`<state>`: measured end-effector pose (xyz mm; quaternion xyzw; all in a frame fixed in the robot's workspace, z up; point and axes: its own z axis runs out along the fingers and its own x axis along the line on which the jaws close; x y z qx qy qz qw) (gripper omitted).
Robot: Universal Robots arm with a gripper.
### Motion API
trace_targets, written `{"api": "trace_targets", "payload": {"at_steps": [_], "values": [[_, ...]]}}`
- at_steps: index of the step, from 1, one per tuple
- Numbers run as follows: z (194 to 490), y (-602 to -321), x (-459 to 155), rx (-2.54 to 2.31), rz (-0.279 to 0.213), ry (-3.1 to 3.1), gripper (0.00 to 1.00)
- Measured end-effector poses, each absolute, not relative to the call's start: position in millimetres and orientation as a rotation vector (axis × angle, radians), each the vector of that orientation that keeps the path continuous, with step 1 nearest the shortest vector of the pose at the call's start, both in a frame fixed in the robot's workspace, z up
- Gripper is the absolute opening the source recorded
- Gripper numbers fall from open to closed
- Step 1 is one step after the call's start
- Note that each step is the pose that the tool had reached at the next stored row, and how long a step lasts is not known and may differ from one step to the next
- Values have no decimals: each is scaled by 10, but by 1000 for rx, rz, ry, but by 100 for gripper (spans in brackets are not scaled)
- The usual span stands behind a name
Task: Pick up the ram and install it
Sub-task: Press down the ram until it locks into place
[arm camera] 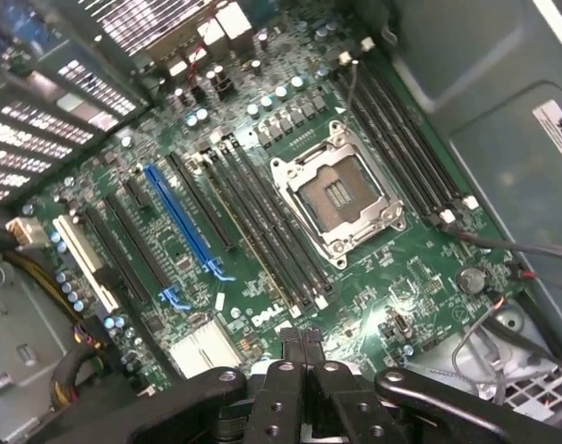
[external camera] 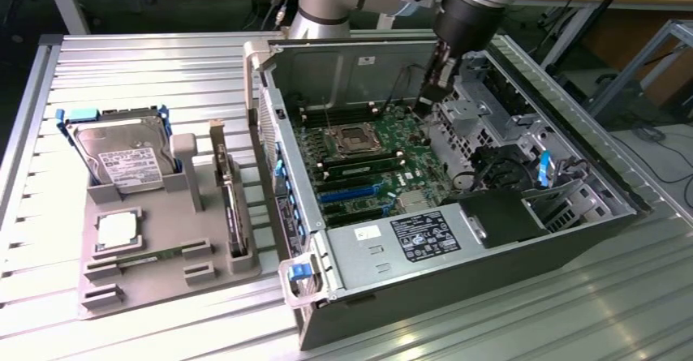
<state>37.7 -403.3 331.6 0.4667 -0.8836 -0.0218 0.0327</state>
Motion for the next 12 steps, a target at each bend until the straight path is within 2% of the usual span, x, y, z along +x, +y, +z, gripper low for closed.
{"api": "trace_targets", "payload": {"at_steps": [12], "values": [[3167, -4033, 377, 916, -84, -2945, 11]]}}
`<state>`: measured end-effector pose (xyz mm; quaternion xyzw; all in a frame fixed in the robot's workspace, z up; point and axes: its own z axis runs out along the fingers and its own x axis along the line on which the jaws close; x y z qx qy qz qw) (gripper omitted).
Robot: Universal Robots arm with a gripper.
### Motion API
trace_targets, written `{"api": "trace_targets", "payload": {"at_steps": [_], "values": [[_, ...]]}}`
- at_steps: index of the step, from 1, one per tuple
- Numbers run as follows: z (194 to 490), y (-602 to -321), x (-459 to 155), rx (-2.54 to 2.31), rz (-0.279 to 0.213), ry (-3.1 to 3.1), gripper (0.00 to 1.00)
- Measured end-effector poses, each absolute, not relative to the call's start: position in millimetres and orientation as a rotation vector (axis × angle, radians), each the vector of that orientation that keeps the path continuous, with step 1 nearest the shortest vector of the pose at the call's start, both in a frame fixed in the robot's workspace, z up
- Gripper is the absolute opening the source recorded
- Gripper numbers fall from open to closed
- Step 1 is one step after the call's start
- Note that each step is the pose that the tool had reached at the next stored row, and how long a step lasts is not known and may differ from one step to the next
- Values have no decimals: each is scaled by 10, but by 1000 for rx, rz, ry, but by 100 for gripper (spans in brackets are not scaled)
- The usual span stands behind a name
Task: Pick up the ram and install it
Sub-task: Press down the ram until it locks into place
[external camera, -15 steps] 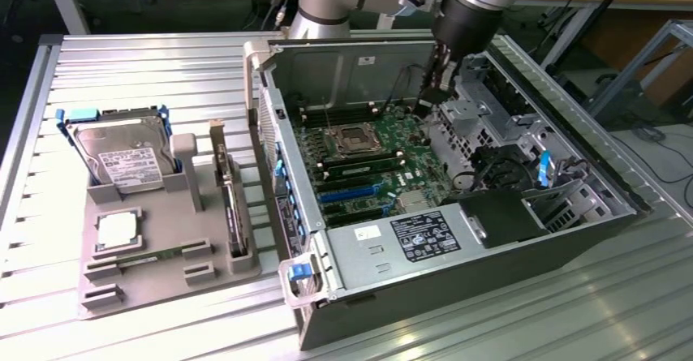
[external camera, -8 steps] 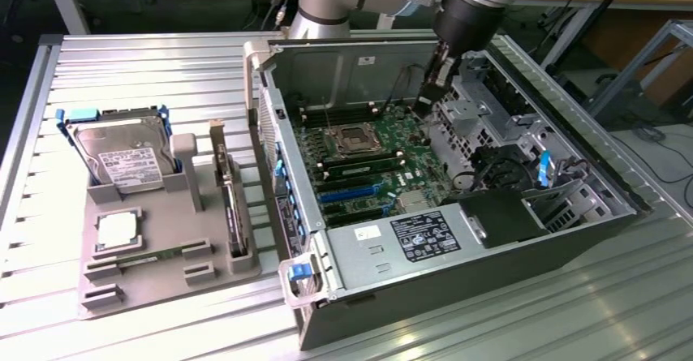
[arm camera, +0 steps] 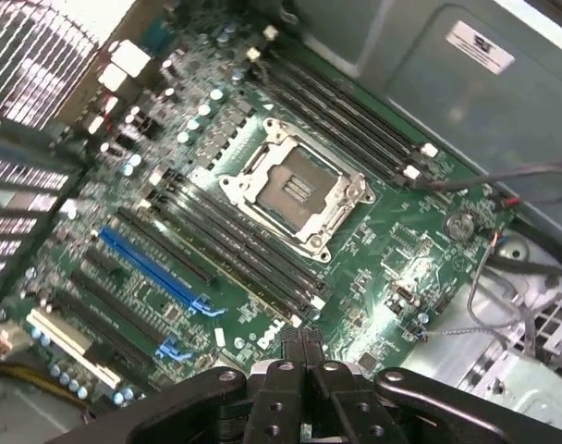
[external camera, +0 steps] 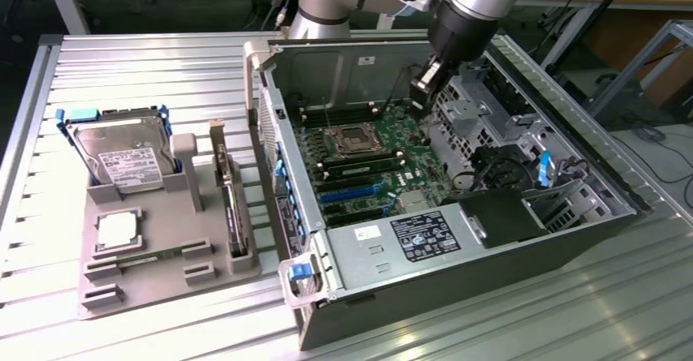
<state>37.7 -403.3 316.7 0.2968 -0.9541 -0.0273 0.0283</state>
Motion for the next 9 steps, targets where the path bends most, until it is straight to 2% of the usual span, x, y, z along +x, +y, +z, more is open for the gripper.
{"api": "trace_targets", "payload": {"at_steps": [9], "values": [[3147, -4033, 377, 393, -99, -3069, 11]]}}
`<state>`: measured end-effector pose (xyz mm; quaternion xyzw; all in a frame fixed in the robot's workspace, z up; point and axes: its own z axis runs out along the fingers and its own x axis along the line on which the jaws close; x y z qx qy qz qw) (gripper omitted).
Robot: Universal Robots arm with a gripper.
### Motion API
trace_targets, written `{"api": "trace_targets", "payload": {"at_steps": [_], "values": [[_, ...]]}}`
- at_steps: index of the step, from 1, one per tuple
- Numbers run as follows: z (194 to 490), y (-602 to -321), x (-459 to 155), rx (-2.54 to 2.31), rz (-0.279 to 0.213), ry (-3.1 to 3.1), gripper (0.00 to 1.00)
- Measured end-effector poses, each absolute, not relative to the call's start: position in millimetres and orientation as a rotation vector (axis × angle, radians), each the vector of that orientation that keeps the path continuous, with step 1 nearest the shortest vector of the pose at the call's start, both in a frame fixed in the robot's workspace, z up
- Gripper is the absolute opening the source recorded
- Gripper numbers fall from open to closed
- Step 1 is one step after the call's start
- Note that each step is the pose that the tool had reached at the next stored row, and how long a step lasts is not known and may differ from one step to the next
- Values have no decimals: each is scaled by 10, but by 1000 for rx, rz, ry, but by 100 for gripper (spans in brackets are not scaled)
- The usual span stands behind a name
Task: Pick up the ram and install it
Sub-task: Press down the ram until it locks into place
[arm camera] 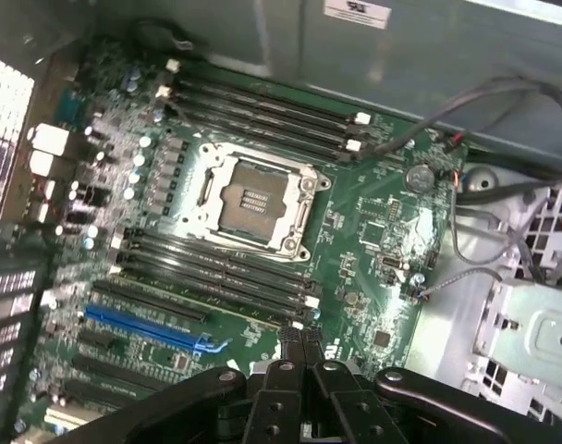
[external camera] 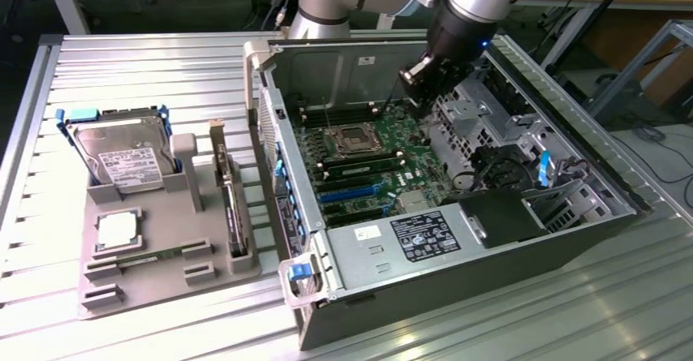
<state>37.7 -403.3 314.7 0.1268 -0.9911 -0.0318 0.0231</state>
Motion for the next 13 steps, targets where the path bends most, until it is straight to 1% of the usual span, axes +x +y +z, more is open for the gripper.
{"api": "trace_targets", "payload": {"at_steps": [6, 13], "values": [[3140, -4033, 376, 130, -104, -3096, 11], [3140, -4033, 376, 126, -105, -3097, 11]]}}
